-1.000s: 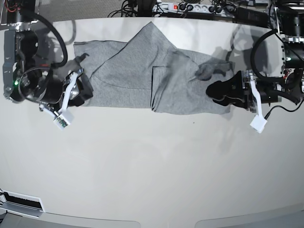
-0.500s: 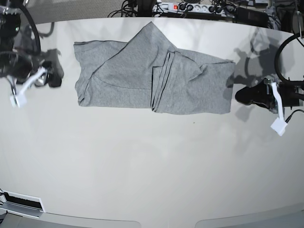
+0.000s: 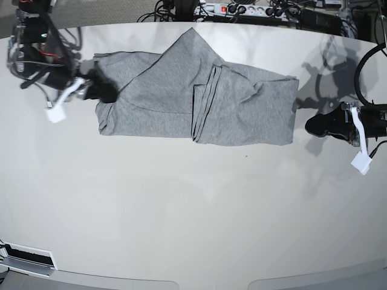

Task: Layout the t-shirt on the table in an organized manner, then fold the t-shirt properly
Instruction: 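Release the shirt with both grippers and move the right gripper to the collar end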

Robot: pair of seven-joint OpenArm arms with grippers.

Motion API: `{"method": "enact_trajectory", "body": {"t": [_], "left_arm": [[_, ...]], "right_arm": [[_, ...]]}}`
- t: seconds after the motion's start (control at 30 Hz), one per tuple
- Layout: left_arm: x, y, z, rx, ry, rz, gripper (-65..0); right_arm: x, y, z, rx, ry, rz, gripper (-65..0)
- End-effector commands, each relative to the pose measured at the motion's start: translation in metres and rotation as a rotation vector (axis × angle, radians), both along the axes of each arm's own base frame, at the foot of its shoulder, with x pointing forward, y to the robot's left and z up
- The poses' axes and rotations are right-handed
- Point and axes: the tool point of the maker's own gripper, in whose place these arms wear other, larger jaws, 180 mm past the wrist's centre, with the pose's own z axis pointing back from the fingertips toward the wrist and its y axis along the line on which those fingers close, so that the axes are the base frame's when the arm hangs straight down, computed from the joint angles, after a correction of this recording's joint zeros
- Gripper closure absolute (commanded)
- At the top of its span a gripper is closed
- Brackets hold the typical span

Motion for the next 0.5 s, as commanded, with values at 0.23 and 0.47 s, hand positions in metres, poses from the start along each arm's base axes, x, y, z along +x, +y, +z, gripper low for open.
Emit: {"method": "enact_trajectory", "body": {"t": [0.23, 0.47], "left_arm": [[0.01, 0.003, 0.016, -0.009, -0.054, 0.004, 0.0], [0.01, 0.004, 0.016, -0.009, -0.054, 0.004, 0.0]], "right_arm": [[-0.014, 0.034, -0.005, -0.033, 0.021, 0.185, -34.0], [0.01, -0.018, 0.031, -0.217, -0.077, 0.171, 0.0]]}}
